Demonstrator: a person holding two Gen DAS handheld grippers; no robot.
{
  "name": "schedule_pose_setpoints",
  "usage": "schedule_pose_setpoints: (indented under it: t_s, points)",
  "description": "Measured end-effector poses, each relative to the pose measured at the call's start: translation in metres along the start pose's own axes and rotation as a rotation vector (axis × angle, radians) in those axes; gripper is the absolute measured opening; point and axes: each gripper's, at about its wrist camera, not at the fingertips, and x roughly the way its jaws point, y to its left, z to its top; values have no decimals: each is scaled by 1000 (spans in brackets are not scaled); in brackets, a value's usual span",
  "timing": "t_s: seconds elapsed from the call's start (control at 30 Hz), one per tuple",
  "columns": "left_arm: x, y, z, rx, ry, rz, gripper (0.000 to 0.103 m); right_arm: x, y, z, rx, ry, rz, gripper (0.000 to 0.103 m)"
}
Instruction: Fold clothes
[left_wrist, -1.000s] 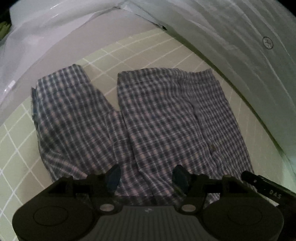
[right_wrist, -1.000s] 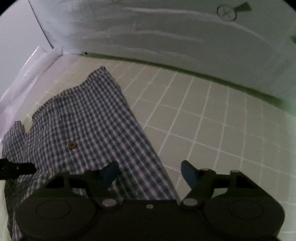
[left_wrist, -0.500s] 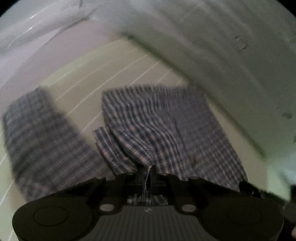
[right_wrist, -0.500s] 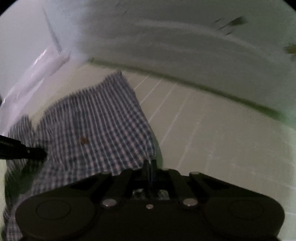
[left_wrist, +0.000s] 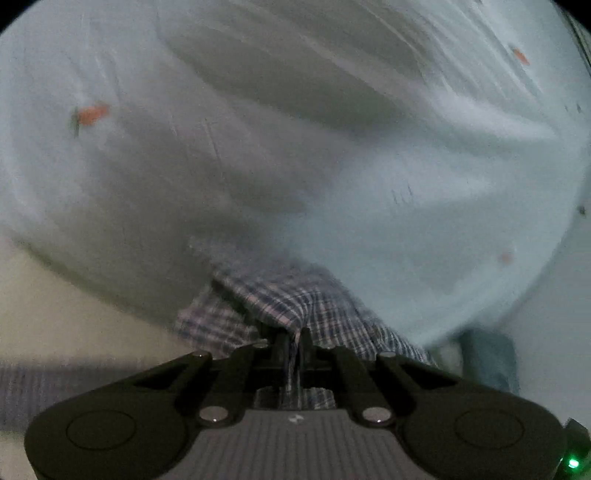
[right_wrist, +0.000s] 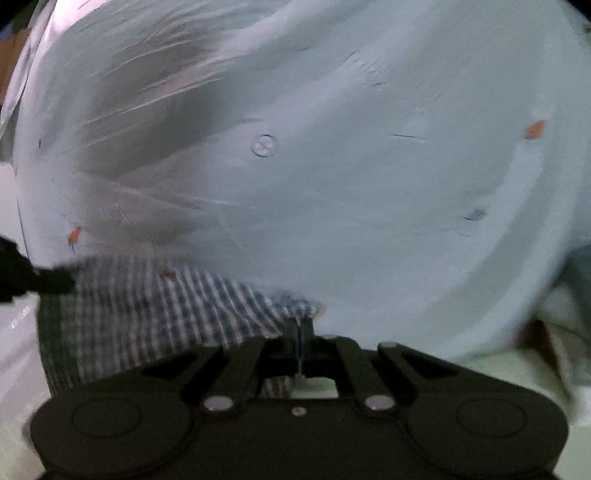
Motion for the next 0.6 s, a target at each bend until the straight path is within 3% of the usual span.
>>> schedule_pose_setpoints:
  t_s: [0.1, 0.17, 0.23, 0.27, 0.33, 0.43, 0.53, 0.6]
  points:
    - [8, 10, -71, -6, 190, 81, 5, -28, -8, -50, -38, 129, -34, 1]
    - [18, 21, -119, -38, 332, 144, 5, -36, -14, -97, -31, 303, -41, 2]
    - [24, 41, -156, -144, 476, 225, 7, -43, -19, -139, -18, 466, -48, 2]
    - [23, 49, -165, -181, 506, 265, 8, -46, -21, -156, -9, 541, -52, 3]
    - [12, 63, -163, -257, 472, 287, 10, -56, -26, -166, 15, 589, -46, 8]
    - [0, 69, -150, -276, 385, 322, 17, -65, -34, -149, 29, 532, -56, 34]
    - [-6, 70, -141, -262, 327, 369, 30, -60, -50, -130, 102, 486, -56, 42]
    - [-5, 76, -139, -265, 328, 384, 34, -52, -55, -128, 135, 476, -59, 49]
